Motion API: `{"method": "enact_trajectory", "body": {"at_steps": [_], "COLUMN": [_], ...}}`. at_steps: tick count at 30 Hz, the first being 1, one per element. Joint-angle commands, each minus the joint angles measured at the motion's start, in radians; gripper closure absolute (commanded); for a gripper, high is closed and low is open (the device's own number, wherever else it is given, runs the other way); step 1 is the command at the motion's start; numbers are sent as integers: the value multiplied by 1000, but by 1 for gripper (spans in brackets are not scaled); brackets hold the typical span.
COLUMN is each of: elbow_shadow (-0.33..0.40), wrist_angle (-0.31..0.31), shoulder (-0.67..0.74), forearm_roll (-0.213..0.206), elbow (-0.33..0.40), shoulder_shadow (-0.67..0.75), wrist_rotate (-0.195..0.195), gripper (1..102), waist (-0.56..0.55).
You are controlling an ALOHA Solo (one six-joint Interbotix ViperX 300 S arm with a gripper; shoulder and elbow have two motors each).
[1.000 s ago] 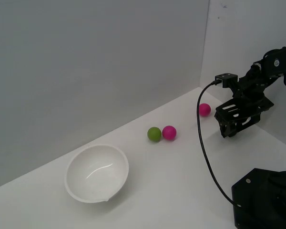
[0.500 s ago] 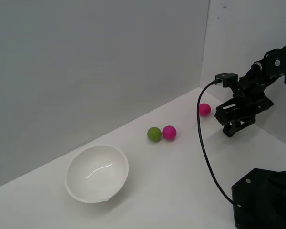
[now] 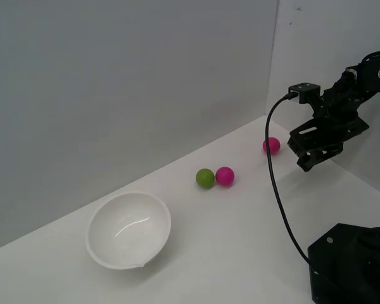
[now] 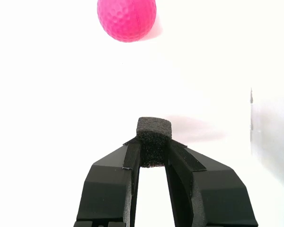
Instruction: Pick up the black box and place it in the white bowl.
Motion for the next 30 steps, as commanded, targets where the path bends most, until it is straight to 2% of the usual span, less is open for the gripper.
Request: {"method": "enact_trajectory", "body": {"at_steps": [1, 13, 24, 30], "elbow_shadow": [-32, -63, -109, -106], "wrist_angle": [12, 12, 38, 41], "shoulder": [44, 190, 302, 367], "forearm_roll": [-9, -9, -18, -58], "elbow": [-29, -61, -106, -106], "shoulder_shadow": [54, 201, 313, 379], "wrist_rotate": [6, 5, 6, 2], "gripper": [100, 100, 100, 100], "waist": [-11, -32, -150, -244]}}
